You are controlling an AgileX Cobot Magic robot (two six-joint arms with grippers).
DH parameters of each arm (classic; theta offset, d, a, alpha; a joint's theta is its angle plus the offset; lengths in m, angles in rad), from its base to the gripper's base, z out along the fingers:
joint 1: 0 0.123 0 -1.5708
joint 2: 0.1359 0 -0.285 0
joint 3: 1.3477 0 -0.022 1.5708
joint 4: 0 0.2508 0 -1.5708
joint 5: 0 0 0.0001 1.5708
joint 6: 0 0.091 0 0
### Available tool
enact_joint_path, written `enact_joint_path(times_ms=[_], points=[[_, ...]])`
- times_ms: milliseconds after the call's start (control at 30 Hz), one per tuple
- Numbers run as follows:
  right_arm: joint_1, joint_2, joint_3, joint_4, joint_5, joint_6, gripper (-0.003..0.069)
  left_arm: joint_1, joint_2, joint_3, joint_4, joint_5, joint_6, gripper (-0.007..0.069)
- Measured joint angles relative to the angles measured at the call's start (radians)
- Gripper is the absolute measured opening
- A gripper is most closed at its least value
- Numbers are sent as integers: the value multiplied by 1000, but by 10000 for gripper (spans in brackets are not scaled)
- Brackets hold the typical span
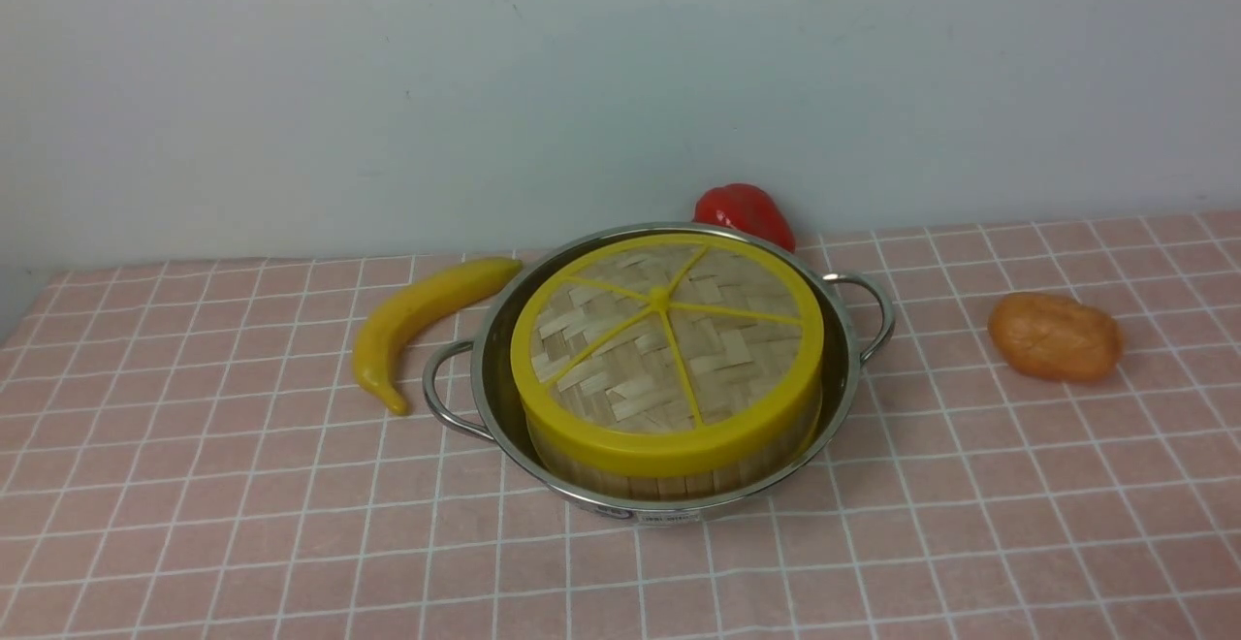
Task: Place the steamer in the pot on the pink tablecloth, and put the lid on the steamer.
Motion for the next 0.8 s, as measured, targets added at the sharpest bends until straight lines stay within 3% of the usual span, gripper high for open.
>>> enact_joint_path(times_ms=[800], points=[[0, 0, 0, 0, 0, 0, 243, 0, 0, 0, 0, 0, 0, 158]])
